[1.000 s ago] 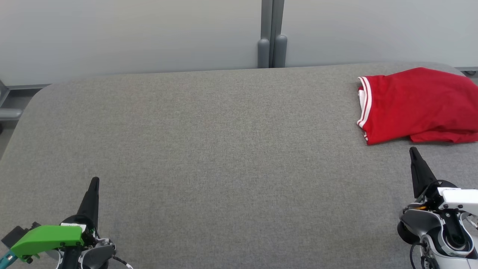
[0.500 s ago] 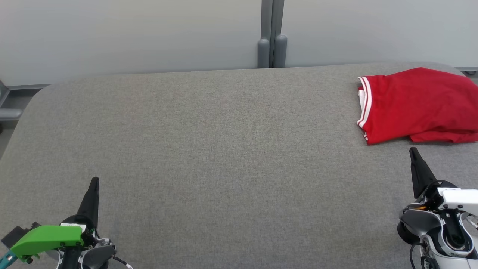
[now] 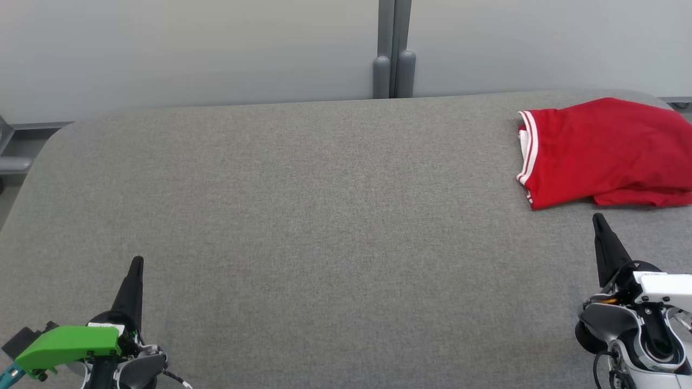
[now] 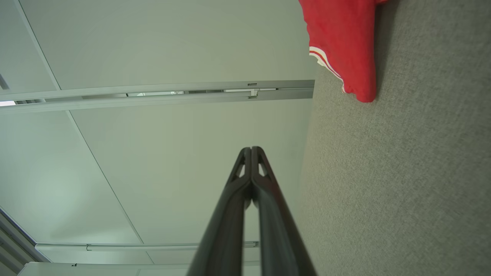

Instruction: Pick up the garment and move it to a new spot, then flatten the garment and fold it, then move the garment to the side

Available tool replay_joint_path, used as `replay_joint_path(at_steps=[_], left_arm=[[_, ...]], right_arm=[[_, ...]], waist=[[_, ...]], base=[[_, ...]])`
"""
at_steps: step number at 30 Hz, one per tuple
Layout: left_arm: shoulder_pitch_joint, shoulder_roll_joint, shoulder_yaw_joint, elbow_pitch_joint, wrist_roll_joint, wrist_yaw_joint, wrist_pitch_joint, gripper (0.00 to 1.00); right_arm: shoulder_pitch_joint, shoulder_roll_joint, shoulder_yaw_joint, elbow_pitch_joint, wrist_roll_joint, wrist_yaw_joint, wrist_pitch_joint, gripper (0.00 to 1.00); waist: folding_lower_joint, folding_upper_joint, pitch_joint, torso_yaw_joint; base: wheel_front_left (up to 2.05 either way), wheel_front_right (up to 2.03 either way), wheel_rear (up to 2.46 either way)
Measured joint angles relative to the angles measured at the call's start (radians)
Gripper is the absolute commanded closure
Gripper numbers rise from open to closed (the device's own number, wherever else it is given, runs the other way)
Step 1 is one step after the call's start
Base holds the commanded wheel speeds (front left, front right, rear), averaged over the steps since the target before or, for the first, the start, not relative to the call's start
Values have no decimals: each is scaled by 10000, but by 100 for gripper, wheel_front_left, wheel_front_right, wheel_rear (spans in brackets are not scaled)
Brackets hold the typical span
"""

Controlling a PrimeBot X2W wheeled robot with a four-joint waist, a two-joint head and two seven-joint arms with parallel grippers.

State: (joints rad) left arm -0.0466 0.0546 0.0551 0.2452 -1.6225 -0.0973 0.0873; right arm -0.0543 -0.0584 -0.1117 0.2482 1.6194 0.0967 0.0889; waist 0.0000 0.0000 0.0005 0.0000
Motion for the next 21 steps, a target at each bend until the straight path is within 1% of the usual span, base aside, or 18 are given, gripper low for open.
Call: replay_joint_path(at_steps=[21], left_arm=[[-2,-2,6,15,0,-8,0,100]], right_arm=[[-1,2,-6,10,0,2,0,100]], waist=[[0,0,-1,0]], base=[[0,0,0]])
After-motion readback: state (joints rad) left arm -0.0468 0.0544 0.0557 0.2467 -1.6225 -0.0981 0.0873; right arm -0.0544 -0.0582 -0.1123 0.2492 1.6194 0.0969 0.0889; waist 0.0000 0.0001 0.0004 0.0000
